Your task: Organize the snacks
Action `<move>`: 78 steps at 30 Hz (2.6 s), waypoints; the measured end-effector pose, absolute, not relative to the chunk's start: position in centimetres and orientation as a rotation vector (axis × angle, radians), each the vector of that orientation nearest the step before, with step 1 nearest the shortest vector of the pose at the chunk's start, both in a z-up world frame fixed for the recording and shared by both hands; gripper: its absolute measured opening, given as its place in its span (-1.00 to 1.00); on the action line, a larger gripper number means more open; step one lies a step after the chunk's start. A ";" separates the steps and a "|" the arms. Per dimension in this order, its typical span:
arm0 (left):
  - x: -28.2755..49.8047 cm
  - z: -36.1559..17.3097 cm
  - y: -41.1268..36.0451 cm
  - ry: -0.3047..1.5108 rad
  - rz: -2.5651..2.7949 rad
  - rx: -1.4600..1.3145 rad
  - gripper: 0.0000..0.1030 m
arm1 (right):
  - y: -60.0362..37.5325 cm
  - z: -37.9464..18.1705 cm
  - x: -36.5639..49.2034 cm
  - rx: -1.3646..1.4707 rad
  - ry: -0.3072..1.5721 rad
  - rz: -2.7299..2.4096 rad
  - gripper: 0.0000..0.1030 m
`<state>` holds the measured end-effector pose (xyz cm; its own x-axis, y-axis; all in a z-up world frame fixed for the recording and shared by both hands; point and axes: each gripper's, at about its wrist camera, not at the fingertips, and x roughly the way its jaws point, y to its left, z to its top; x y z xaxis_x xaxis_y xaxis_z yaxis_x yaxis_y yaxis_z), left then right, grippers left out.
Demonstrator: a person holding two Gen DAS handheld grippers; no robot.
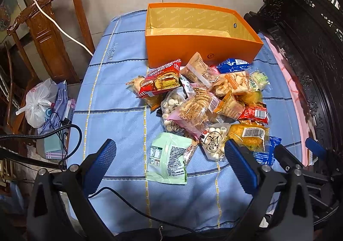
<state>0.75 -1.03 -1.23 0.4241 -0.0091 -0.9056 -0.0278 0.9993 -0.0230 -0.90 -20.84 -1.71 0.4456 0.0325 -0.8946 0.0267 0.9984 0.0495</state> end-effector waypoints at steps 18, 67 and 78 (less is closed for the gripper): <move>0.7 -1.2 -0.9 1.133 0.015 -0.035 0.92 | -20.7 -1.8 -0.9 0.061 1.111 0.007 0.93; 0.9 -1.2 -0.8 1.137 0.013 -0.034 0.92 | -20.7 -2.3 -0.5 0.059 1.125 0.006 0.93; 1.6 -2.2 -0.2 1.158 0.005 -0.075 0.92 | -21.1 -2.5 -0.1 0.067 1.116 0.003 0.93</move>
